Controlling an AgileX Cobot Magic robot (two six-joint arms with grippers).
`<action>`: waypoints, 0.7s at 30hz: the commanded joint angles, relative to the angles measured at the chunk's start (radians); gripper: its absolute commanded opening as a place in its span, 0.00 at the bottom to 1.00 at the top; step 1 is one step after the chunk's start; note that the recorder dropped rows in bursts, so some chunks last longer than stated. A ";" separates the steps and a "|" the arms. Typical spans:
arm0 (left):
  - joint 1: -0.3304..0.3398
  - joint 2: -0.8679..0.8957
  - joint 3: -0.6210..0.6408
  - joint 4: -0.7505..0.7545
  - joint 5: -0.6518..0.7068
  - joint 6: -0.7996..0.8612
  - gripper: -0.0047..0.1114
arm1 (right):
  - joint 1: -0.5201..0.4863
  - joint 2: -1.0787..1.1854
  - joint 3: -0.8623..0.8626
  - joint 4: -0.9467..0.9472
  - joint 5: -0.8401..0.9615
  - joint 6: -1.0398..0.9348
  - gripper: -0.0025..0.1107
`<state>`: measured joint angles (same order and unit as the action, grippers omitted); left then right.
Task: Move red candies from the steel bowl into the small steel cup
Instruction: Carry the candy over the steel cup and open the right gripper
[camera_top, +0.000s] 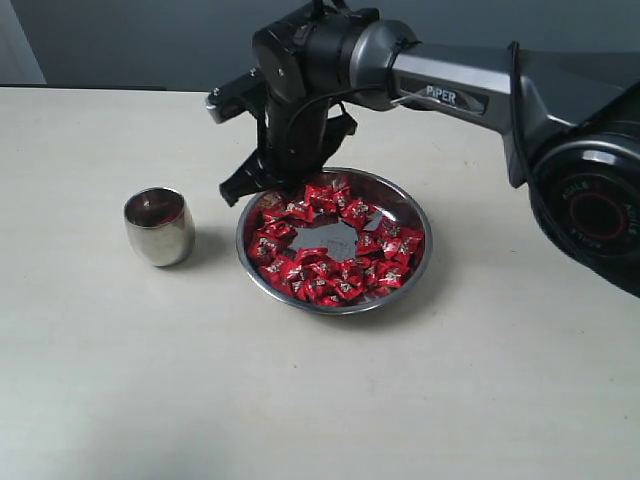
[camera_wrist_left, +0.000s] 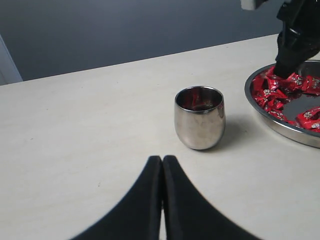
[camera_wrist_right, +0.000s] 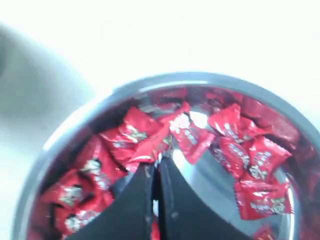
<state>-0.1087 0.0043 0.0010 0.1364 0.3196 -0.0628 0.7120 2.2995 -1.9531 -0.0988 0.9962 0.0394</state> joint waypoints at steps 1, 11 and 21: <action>-0.003 -0.004 -0.001 -0.001 -0.009 -0.005 0.04 | 0.030 -0.045 0.000 0.099 -0.063 -0.058 0.02; -0.003 -0.004 -0.001 -0.001 -0.009 -0.005 0.04 | 0.093 -0.057 0.000 0.296 -0.242 -0.202 0.02; -0.003 -0.004 -0.001 -0.001 -0.009 -0.005 0.04 | 0.098 -0.055 0.000 0.433 -0.297 -0.273 0.02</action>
<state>-0.1087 0.0043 0.0010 0.1364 0.3196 -0.0628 0.8086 2.2559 -1.9531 0.2985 0.7146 -0.2010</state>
